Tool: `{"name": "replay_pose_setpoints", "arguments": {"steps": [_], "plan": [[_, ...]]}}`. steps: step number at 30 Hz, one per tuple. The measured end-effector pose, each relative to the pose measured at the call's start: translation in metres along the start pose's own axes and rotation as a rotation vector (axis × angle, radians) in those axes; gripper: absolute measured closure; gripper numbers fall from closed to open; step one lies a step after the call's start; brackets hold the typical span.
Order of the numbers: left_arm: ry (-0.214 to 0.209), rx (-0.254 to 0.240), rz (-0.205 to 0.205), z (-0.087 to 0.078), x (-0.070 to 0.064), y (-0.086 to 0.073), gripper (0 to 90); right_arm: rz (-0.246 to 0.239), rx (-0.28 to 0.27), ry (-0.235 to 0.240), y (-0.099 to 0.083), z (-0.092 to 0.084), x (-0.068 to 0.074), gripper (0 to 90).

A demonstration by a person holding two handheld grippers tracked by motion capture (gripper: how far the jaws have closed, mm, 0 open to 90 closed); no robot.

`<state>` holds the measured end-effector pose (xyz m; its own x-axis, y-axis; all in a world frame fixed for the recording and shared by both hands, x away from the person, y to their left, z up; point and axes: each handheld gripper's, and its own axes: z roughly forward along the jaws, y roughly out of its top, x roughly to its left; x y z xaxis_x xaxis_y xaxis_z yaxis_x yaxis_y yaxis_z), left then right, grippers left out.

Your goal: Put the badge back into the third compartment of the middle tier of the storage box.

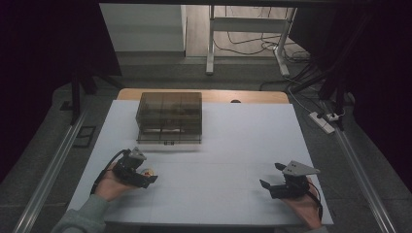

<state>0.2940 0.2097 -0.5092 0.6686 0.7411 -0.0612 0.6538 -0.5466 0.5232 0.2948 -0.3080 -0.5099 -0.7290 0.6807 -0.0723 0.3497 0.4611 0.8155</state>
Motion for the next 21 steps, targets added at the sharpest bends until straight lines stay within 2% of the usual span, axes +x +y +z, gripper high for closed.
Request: {"name": "replay_pose_setpoints", "arguments": {"steps": [9, 21], "plan": [[-0.008, 0.067, -0.007, 0.008, 0.007, 0.000, 19.9, -0.001, 0.005, 0.001, 0.000, 0.001, 0.000, 12.7], [-0.018, 0.114, -0.004, 0.014, 0.010, 0.001, 24.8, -0.001, 0.008, 0.001, 0.000, 0.001, 0.000, 12.8]]}}
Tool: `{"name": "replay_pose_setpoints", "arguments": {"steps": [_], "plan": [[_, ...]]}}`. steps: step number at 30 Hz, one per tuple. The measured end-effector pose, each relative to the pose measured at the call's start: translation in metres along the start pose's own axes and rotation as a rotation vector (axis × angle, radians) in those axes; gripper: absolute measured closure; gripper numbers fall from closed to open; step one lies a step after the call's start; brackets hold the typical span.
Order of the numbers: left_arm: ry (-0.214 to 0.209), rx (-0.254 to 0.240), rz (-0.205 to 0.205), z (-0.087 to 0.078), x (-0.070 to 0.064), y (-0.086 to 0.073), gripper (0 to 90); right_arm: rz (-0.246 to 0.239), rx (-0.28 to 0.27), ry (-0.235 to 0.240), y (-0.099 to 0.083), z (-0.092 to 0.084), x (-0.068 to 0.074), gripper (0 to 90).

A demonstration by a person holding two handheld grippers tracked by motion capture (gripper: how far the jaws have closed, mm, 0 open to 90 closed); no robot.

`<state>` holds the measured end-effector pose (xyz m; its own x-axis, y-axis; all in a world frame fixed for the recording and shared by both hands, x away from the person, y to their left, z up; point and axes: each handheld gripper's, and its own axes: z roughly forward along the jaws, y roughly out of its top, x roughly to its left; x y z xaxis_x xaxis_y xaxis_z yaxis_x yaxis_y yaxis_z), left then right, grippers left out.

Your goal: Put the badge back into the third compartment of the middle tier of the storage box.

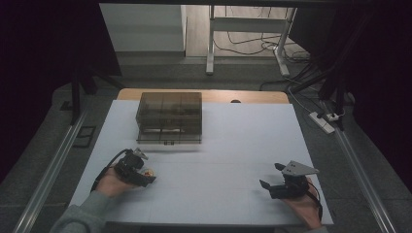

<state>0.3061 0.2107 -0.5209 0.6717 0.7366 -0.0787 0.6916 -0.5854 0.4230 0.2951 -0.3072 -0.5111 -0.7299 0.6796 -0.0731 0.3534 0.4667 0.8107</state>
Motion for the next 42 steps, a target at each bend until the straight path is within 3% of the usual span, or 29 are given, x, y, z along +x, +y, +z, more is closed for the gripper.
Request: {"name": "replay_pose_setpoints", "arguments": {"steps": [4, 13, 21, 36, 42], "plan": [[-0.004, 0.011, 0.006, 0.0020, 0.0008, 0.0010, 28.6, 0.001, 0.001, 0.000, 0.0000, 0.0001, -0.0001, 12.8], [0.033, 0.034, 0.029, 0.0021, -0.0011, 0.0037, 37.1, -0.003, 0.007, -0.002, 0.0001, 0.0003, 0.0000, 13.0], [0.028, 0.041, 0.048, 0.0016, -0.0032, 0.0059, 46.6, -0.003, 0.004, 0.000, -0.0001, 0.0013, 0.0000, 13.2], [0.030, 0.015, 0.044, 0.0002, -0.0031, 0.0019, 47.0, 0.000, 0.007, -0.003, -0.0004, 0.0005, -0.0002, 13.5], [0.028, -0.023, 0.024, -0.0051, -0.0019, -0.0033, 47.0, 0.001, 0.009, -0.006, -0.0003, 0.0003, -0.0002, 13.5]]}}
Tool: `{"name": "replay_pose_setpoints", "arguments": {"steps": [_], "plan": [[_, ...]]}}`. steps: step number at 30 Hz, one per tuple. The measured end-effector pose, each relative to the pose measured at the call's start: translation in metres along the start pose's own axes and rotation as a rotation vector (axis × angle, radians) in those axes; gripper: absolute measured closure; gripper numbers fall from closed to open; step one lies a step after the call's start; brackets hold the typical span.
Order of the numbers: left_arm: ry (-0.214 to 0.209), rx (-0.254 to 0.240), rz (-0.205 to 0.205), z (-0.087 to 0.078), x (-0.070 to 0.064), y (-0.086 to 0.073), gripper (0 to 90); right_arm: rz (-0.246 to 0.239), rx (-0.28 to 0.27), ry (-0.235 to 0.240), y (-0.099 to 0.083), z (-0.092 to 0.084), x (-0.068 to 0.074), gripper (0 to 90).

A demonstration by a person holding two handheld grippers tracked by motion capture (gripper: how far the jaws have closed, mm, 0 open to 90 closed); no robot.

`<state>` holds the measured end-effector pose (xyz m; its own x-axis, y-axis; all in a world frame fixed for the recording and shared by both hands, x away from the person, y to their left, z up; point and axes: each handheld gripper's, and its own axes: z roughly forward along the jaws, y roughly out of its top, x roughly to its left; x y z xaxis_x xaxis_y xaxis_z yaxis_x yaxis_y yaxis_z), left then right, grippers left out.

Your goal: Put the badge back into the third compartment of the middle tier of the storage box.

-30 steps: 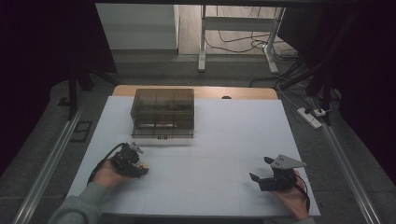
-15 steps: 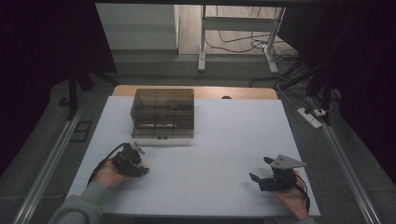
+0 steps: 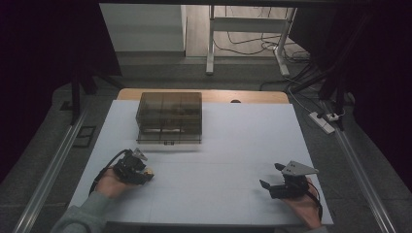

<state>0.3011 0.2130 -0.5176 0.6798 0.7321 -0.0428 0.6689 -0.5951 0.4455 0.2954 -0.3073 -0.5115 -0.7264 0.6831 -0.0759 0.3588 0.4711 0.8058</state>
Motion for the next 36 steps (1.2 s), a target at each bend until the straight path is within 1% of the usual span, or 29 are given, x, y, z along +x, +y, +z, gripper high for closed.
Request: {"name": "replay_pose_setpoints", "arguments": {"steps": [3, 6, 11, 17, 19, 23, 26, 27, 28, 30, 31, 32, 33, 36], "plan": [[-0.010, -0.028, -0.012, -0.004, 0.001, -0.002, 47.0, 0.002, -0.006, 0.003, 0.000, 0.001, 0.000, 13.5], [-0.012, -0.051, -0.022, -0.008, 0.001, -0.005, 47.0, 0.002, -0.004, -0.001, 0.000, 0.000, 0.000, 13.6], [-0.023, -0.102, -0.052, -0.015, 0.004, -0.009, 47.0, 0.003, -0.005, -0.002, 0.000, 0.000, 0.000, 13.6], [-0.021, -0.153, -0.068, -0.023, 0.003, -0.012, 47.0, 0.003, -0.008, -0.003, 0.000, 0.000, 0.000, 13.6], [-0.015, -0.181, -0.075, -0.026, 0.003, -0.014, 47.0, 0.003, -0.008, -0.004, 0.000, 0.000, 0.000, 13.6], [-0.013, -0.223, -0.082, -0.027, 0.000, -0.017, 47.0, 0.002, -0.008, -0.004, 0.000, 0.000, 0.000, 13.6], [-0.013, -0.259, -0.099, -0.028, -0.001, -0.019, 47.0, 0.003, -0.009, -0.005, 0.000, 0.000, 0.000, 13.6], [-0.009, -0.282, -0.109, -0.030, -0.001, -0.021, 47.0, 0.002, -0.009, -0.005, 0.000, 0.000, 0.000, 13.6], [-0.009, -0.282, -0.109, -0.030, -0.001, -0.021, 47.0, 0.002, -0.009, -0.005, 0.000, 0.000, 0.000, 13.6], [-0.006, -0.320, -0.122, -0.034, -0.001, -0.023, 47.0, 0.002, -0.009, -0.005, 0.000, 0.000, 0.000, 13.6], [-0.011, -0.360, -0.130, -0.036, -0.002, -0.026, 47.0, 0.003, -0.010, -0.004, 0.000, 0.000, 0.000, 13.6], [-0.011, -0.360, -0.130, -0.036, -0.002, -0.026, 46.9, 0.002, -0.012, -0.004, 0.000, 0.000, 0.000, 13.6], [-0.011, -0.372, -0.122, -0.037, -0.002, -0.026, 46.9, 0.002, -0.012, -0.004, 0.000, 0.000, 0.000, 13.6], [0.008, -0.400, -0.116, -0.039, -0.003, -0.027, 46.9, -0.001, -0.011, 0.000, 0.001, 0.000, 0.000, 13.6]]}}
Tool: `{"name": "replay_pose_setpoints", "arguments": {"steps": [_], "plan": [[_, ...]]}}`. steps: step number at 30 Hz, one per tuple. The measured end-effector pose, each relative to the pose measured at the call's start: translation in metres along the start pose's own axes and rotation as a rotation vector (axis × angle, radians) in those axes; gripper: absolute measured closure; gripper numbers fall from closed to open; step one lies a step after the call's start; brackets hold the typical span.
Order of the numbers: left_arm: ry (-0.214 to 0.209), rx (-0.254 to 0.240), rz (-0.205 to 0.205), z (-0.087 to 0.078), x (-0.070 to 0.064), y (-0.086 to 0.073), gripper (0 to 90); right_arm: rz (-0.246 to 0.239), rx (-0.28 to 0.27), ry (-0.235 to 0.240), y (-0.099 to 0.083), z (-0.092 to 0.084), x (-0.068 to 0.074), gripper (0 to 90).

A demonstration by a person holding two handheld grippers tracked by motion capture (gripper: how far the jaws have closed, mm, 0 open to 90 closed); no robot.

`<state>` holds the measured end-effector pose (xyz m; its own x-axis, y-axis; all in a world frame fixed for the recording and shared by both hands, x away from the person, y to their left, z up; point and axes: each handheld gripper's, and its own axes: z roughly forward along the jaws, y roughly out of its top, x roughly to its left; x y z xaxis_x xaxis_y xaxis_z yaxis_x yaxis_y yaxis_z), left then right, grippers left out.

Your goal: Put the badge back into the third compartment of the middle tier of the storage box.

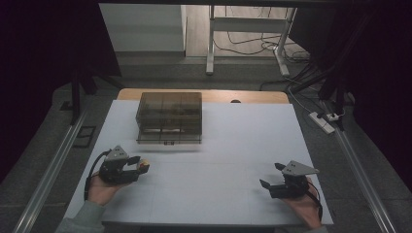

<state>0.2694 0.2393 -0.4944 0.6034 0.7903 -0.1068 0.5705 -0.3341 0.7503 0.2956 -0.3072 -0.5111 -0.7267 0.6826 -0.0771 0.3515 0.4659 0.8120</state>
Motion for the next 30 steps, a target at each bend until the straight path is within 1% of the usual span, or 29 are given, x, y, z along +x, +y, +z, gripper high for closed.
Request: {"name": "replay_pose_setpoints", "arguments": {"steps": [2, 4, 9, 16, 19, 23, 30], "plan": [[0.005, -0.022, 0.003, -0.0010, -0.0002, -0.0004, 46.9, -0.003, -0.005, 0.001, 0.0004, 0.0000, 0.0004, 13.6], [0.004, -0.042, -0.003, -0.0016, -0.0007, -0.0009, 46.9, -0.005, -0.006, 0.001, 0.0009, -0.0002, 0.0005, 13.6], [0.000, -0.077, -0.003, -0.0038, -0.0021, -0.0010, 46.9, -0.003, -0.005, -0.002, 0.0007, 0.0004, 0.0004, 13.6], [-0.014, -0.099, -0.012, -0.0044, -0.0010, -0.0003, 46.9, 0.003, -0.017, -0.010, 0.0002, -0.0001, 0.0003, 13.7], [-0.017, -0.107, -0.012, -0.0043, -0.0015, 0.0006, 46.9, 0.001, -0.009, -0.013, 0.0000, -0.0013, 0.0004, 13.8], [-0.022, -0.125, -0.015, -0.0049, -0.0020, 0.0025, 46.9, 0.002, -0.013, -0.016, -0.0006, -0.0021, 0.0004, 13.8], [-0.021, -0.149, -0.010, -0.0060, -0.0037, 0.0063, 46.9, 0.000, -0.011, -0.024, -0.0011, -0.0030, 0.0005, 13.9]]}}
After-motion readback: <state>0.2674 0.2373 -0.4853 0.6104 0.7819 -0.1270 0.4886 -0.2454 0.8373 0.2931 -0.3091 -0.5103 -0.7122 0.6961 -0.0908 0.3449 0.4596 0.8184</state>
